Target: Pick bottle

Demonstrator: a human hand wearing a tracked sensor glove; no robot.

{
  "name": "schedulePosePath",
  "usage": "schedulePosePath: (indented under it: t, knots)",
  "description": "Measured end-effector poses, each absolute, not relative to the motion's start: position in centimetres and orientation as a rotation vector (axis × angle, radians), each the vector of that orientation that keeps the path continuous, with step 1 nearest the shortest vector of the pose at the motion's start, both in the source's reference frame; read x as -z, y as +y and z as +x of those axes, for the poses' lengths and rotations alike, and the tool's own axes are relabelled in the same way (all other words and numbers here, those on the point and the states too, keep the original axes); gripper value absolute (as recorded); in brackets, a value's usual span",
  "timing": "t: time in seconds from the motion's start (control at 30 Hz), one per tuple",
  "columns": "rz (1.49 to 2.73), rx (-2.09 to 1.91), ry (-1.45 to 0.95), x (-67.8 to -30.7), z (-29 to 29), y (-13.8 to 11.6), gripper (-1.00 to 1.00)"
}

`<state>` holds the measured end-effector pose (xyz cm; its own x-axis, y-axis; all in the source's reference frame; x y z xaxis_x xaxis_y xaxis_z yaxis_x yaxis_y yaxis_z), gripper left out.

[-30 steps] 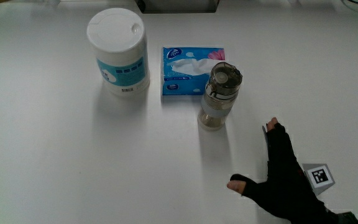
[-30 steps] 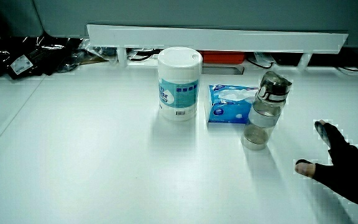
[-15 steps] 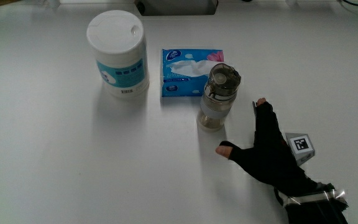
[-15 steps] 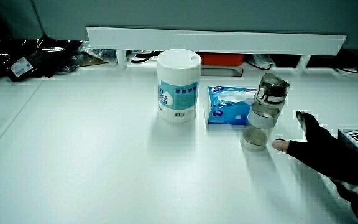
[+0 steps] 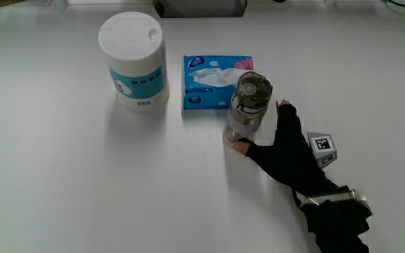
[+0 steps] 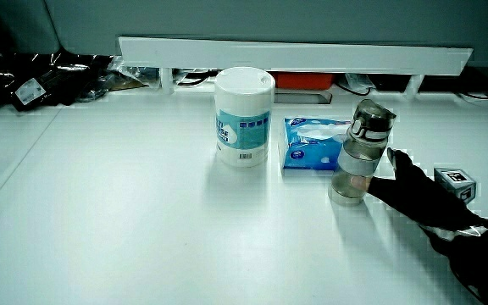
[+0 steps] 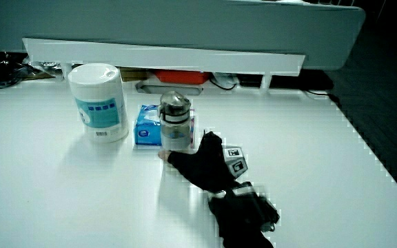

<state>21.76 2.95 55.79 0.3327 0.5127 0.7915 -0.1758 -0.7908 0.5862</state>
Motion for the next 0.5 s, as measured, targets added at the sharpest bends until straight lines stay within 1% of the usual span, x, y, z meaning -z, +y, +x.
schedulePosePath:
  t: [0.13,0.17,0.2,0.23,0.27,0.3,0.33,0.37,0.4,0.43,0.5]
  knots:
    - [1.992,-1.506,0.316,-56.3,21.4,2.5,0.0]
    - [2.107,-1.505,0.313,-55.8,21.2,2.4,0.0]
    - [1.99,-1.518,0.317,-56.6,21.3,2.4,0.0]
    - [1.981,-1.518,0.328,-56.7,21.2,2.3,0.0]
    - [2.113,-1.499,0.328,-56.8,21.2,2.2,0.0]
    - [1.984,-1.536,0.318,-57.0,21.1,2.2,0.0]
    - [2.101,-1.507,0.348,-56.8,21.0,2.1,0.0]
    - [2.09,-1.5,0.339,-56.5,20.8,2.1,0.0]
    - [2.116,-1.506,0.341,-56.5,20.8,2.0,0.0]
    - [2.095,-1.503,0.35,-56.8,20.8,2.1,0.0]
    - [2.094,-1.508,0.355,-57.2,20.9,2.1,0.0]
